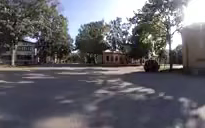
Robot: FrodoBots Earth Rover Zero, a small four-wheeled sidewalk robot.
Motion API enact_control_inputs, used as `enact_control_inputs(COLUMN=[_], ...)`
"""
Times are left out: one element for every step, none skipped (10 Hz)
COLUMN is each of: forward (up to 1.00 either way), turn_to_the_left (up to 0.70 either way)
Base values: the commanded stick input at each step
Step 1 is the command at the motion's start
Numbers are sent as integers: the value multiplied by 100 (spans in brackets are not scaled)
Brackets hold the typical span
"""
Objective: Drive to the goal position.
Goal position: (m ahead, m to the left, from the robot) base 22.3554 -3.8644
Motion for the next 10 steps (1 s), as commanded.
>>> enact_control_inputs(forward=[60, 60, 60, 60, 60, 60, 60, 60, 60, 60], turn_to_the_left=[0, 0, 0, 0, 0, 0, 0, 0, 0, 0])
